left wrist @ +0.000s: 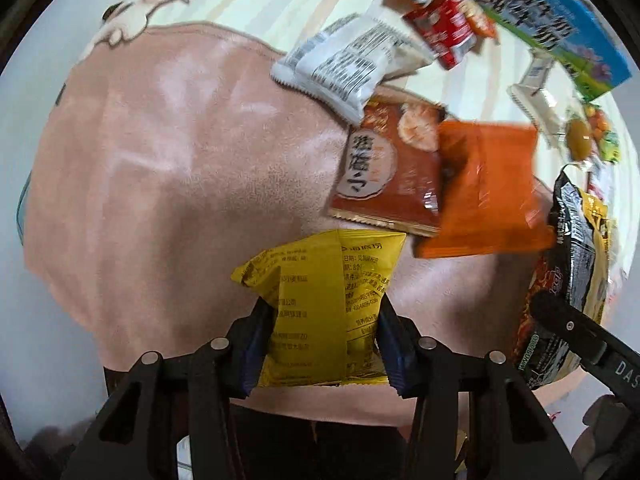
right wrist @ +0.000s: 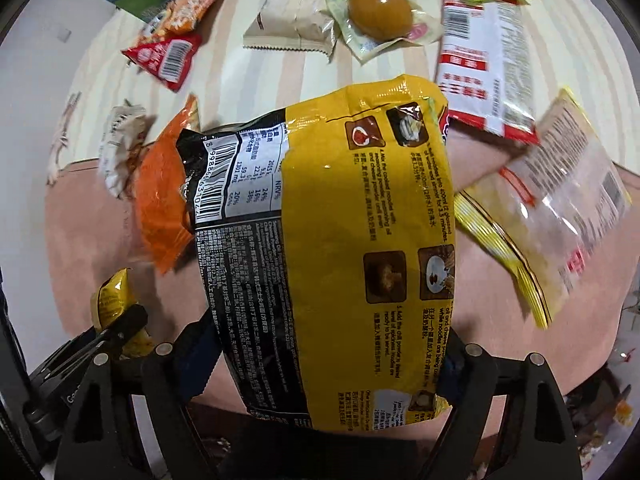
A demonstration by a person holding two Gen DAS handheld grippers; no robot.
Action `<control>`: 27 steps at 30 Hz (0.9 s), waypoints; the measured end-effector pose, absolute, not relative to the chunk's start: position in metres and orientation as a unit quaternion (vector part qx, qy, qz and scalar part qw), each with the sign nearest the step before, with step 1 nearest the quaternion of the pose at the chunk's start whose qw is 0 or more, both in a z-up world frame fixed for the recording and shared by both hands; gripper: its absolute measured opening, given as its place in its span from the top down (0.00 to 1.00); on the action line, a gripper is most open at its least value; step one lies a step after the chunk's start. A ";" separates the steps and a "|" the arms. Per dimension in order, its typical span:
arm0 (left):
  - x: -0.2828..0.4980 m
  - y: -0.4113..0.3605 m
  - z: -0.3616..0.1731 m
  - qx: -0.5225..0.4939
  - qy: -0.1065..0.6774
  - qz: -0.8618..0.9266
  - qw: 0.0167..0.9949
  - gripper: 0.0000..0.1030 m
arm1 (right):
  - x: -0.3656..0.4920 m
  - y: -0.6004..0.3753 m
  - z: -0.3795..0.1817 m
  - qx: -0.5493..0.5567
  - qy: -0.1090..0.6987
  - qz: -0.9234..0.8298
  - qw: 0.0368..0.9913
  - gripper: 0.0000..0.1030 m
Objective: Organize snacks
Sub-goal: 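Carry both packets into the cardboard box and open both tools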
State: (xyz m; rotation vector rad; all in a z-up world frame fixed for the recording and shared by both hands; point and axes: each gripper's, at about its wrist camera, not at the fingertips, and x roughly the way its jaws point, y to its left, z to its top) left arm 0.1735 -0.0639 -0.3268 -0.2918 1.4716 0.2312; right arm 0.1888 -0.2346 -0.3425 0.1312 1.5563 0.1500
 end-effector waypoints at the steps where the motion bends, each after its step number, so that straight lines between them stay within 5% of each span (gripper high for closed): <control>1: 0.174 -0.067 -0.323 -0.131 0.665 0.100 0.728 0.56 | 0.190 -0.238 -0.342 0.066 0.699 0.068 0.709 0.15; 13: 0.292 -0.098 -0.232 -0.104 0.609 -0.033 0.786 0.56 | 0.257 -0.206 -0.260 0.145 0.626 0.066 0.763 0.15; 20: 0.385 -0.065 -0.159 -0.088 0.572 -0.080 0.811 0.56 | 0.362 -0.193 -0.211 0.148 0.571 0.057 0.806 0.14; 27: 0.501 -0.048 -0.156 -0.095 0.575 -0.065 0.810 0.55 | 0.498 -0.168 -0.217 0.126 0.561 0.052 0.816 0.14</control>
